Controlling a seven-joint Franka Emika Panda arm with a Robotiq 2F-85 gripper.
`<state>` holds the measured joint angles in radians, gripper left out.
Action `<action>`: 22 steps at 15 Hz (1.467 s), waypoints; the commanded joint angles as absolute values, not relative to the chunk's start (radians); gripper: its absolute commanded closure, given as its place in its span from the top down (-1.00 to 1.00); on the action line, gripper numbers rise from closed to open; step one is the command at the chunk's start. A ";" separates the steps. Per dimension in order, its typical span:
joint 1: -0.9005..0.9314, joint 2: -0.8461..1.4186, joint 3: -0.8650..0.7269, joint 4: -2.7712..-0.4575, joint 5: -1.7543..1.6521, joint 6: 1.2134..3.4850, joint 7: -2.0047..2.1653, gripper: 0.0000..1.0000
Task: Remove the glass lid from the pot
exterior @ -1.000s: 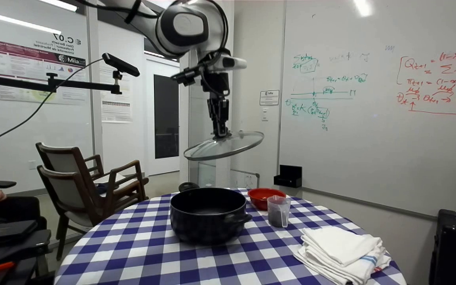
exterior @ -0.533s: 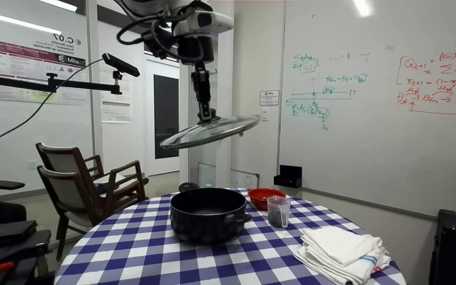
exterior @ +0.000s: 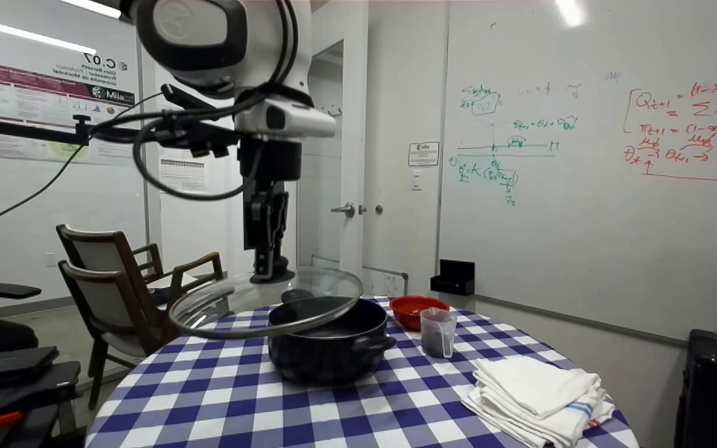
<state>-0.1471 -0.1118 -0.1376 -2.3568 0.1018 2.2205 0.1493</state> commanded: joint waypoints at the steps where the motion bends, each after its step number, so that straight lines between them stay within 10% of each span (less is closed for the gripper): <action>1: -0.162 -0.048 -0.155 -2.383 0.156 2.229 0.197 -0.50; 22: -0.220 0.282 -0.168 -2.368 0.532 2.487 0.233 -0.50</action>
